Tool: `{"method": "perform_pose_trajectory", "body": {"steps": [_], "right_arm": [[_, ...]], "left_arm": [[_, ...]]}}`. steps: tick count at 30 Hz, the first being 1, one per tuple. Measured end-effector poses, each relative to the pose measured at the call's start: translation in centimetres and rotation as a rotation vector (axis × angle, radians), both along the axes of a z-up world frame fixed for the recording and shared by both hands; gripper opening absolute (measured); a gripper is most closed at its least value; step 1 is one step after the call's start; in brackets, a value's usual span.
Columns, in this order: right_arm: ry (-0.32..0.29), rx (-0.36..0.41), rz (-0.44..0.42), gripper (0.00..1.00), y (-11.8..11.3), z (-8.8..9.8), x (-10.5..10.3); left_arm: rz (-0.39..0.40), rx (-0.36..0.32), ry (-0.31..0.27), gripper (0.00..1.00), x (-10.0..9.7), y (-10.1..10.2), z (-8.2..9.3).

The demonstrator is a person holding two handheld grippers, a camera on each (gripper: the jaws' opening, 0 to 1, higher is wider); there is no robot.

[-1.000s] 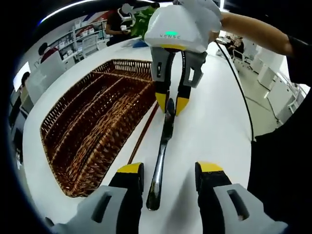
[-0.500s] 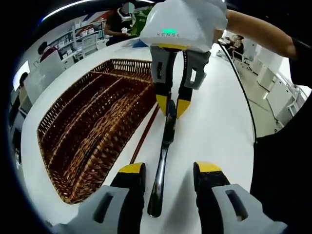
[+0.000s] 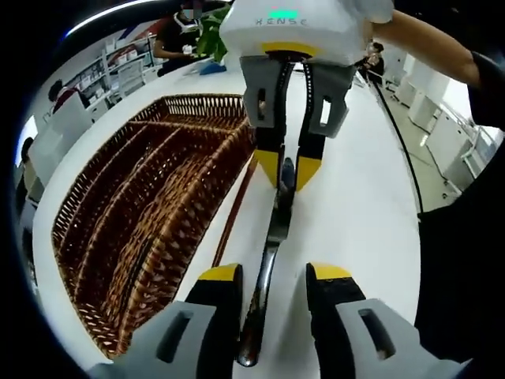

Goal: Arrange the knives, forks, and spoons in their matching storage slots by inserting each utensil handle-first until every utensil is classified and aligned in the correct compartment

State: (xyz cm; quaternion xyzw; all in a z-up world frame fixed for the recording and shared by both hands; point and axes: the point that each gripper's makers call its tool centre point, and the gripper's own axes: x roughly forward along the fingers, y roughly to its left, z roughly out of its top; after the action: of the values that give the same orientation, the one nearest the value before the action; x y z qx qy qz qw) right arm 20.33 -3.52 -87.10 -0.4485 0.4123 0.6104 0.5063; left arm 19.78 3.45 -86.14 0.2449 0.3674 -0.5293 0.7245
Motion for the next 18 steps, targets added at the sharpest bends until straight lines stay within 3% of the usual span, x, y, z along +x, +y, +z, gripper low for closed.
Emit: {"method": "perform_pose_trajectory", "body": {"steps": [8,9,10,18], "right_arm": [[-0.012,0.015,-0.004,0.09,-0.1,1.2,-0.5],[-0.013,0.021,-0.006,0.09,0.0,1.5,-0.5],[-0.014,0.023,-0.007,0.09,0.0,1.6,-0.5],[-0.020,0.040,-0.004,0.09,0.3,1.9,-0.9]], "left_arm": [[-0.099,0.067,-0.009,0.25,-0.2,-0.5,-1.2],[-0.138,0.041,-0.050,0.23,0.2,-1.2,-0.9],[-0.136,0.053,-0.030,0.23,-0.2,-1.0,-1.0],[-0.194,0.017,-0.049,0.08,-0.5,-1.6,-1.0]]}}
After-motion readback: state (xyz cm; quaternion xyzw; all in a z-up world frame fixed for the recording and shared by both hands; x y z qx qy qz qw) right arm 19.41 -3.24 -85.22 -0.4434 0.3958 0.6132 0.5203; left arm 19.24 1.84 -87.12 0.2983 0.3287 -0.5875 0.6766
